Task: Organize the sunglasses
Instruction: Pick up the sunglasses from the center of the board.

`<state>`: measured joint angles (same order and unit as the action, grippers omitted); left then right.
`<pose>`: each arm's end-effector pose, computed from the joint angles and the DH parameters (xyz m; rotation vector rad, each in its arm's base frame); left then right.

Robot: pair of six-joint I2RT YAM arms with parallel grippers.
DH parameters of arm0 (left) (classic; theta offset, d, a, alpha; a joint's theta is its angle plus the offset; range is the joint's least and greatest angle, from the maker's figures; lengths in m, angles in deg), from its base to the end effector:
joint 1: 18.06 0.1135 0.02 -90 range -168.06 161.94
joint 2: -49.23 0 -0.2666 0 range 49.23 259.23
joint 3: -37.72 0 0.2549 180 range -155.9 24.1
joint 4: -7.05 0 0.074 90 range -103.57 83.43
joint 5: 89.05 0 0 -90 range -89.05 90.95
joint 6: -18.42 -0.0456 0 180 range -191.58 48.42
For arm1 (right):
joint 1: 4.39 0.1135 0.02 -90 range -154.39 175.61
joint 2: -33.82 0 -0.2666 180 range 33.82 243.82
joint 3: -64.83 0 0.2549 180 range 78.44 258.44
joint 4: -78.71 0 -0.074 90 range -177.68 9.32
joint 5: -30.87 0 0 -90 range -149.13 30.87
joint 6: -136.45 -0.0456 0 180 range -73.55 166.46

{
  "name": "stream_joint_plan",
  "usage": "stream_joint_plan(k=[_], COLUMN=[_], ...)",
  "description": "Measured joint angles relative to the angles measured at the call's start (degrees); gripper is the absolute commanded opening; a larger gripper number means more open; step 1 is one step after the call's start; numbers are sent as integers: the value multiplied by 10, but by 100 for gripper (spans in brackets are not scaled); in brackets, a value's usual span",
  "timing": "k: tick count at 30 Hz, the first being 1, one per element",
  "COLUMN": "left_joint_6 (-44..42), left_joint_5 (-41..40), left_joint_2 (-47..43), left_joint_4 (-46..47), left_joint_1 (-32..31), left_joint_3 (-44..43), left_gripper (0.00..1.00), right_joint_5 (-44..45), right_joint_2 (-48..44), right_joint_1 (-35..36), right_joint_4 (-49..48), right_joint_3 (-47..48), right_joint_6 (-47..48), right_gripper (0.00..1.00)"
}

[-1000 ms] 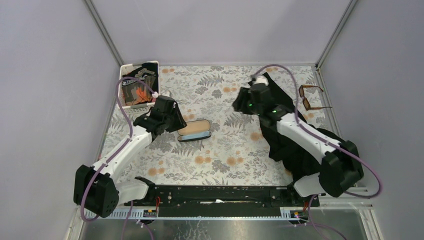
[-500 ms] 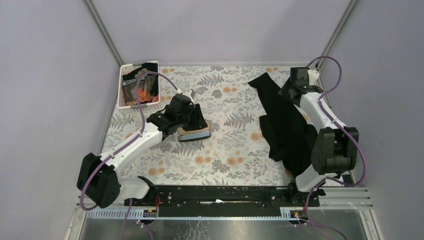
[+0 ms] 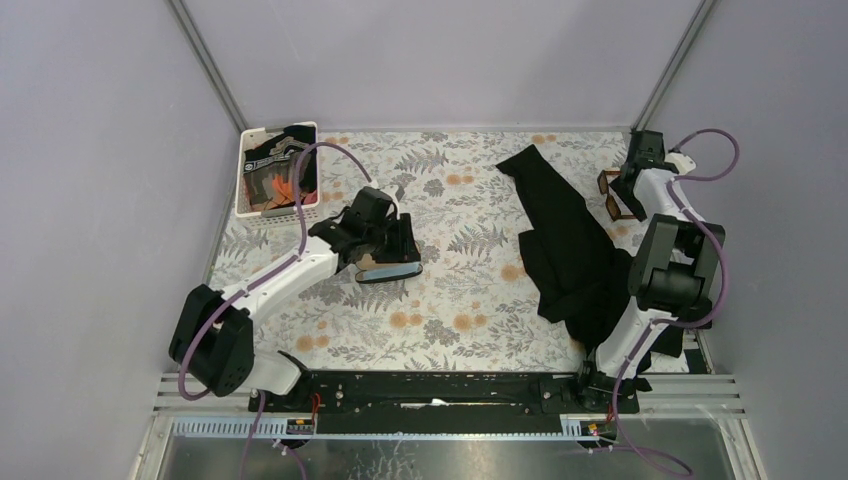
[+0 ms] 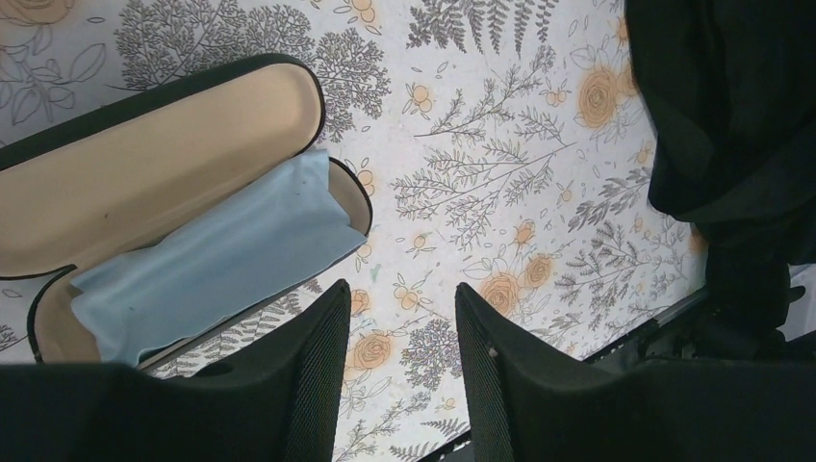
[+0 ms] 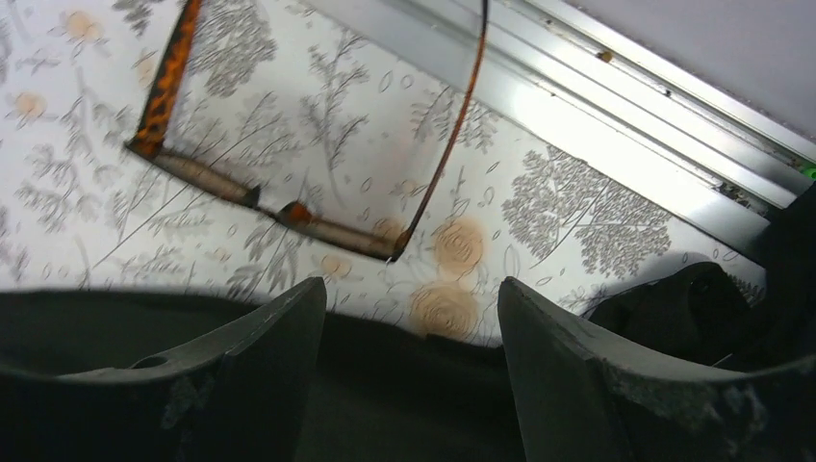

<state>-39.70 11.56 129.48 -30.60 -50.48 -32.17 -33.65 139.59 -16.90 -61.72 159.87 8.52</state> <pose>0.2530 -0.1707 0.2421 0.1018 2.5226 -0.7136 0.4023 -0.1094 0.2340 1.1775 2.0488 -0.3324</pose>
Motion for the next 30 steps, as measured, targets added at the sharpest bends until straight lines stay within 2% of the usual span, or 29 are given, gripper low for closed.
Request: stream_joint_plan(k=[6, 17, 19, 26, 30], left_joint_6=[-10, -20, -20, -20, -20], left_joint_5=[15, 29, 31, 37, 41], left_joint_2=[23, 28, 28, 28, 28], left_joint_4=[9, 10, 11, 14, 14], left_joint_1=[0, 7, 8, 10, 10], left_joint_3=[-2, -3, -3, -3, -3], left_gripper=[50, 49, 49, 49, 49], right_joint_5=[0, -12, -15, -28, -45], right_joint_2=[61, 154, 161, 163, 163], right_joint_1=[-28, -36, -38, -50, -55], right_joint_4=[10, 14, 16, 6, -3], right_joint_3=[47, 99, 99, 92, 88], right_joint_6=[-15, -47, -56, -68, -64], right_gripper=[70, 57, 53, 30, 28])
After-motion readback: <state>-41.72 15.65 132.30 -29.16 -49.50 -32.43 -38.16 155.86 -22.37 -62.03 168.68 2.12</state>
